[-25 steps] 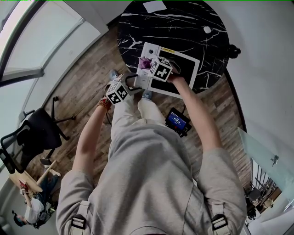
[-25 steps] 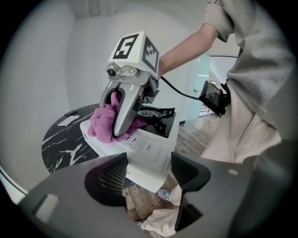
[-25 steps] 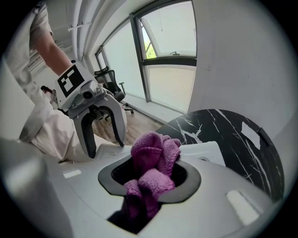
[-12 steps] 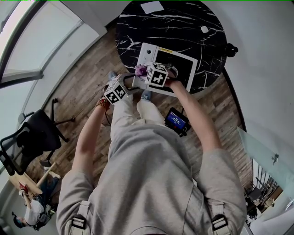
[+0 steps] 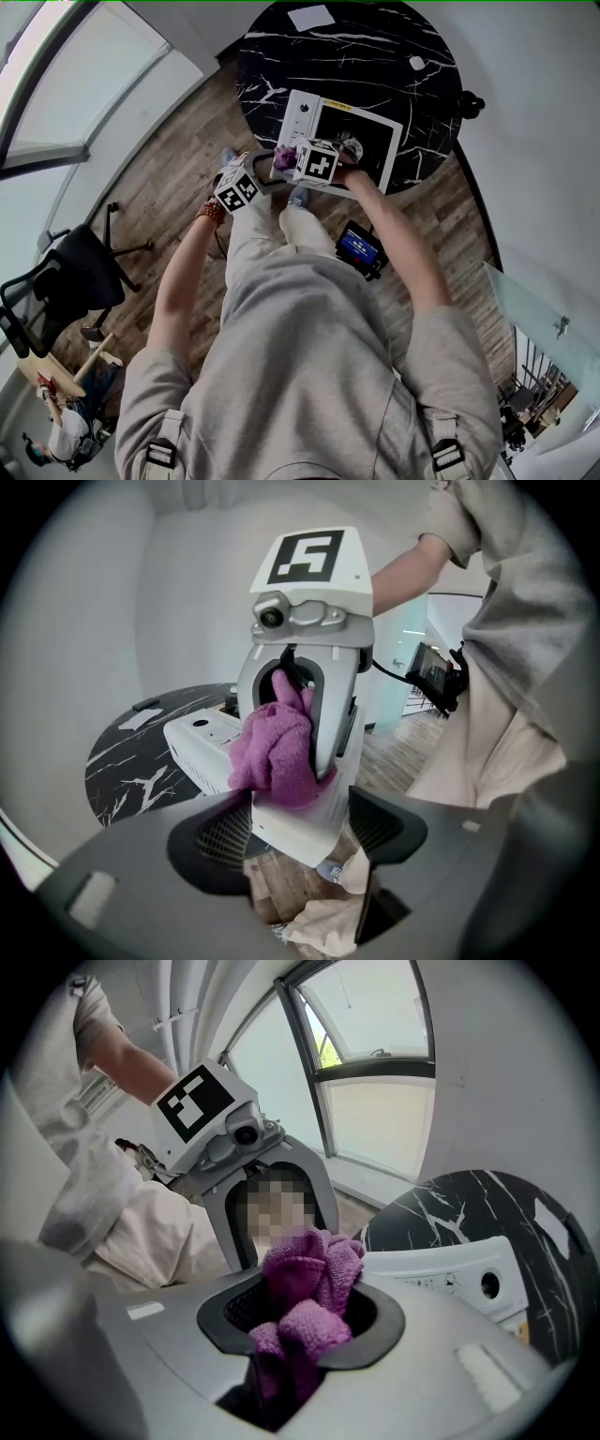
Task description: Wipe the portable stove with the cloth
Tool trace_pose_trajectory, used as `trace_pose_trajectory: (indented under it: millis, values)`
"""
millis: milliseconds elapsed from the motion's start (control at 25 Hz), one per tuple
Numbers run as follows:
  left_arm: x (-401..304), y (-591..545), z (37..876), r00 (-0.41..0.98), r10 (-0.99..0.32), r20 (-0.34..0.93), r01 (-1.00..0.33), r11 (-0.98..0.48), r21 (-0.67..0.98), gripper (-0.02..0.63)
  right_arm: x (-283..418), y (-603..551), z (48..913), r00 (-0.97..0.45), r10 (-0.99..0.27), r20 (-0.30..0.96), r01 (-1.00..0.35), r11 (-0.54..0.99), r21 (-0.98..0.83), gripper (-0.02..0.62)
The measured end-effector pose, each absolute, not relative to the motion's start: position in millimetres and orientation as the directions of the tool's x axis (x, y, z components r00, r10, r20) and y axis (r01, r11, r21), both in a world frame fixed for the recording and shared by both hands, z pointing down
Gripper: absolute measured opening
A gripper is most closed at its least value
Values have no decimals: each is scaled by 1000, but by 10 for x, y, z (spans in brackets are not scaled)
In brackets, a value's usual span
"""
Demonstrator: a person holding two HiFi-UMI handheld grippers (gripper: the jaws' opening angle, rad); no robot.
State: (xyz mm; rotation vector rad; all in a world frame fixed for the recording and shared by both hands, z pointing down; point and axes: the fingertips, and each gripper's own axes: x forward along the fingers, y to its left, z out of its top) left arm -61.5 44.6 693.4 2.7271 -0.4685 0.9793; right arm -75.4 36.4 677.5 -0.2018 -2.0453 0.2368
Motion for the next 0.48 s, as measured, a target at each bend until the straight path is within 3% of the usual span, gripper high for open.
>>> trace_pose_trajectory:
  millis: [480]
  values:
    - [-617, 455, 6930, 713, -233, 662, -367, -928, 69, 316, -783, 528, 6772, -469, 336, 817, 14, 928, -373, 150]
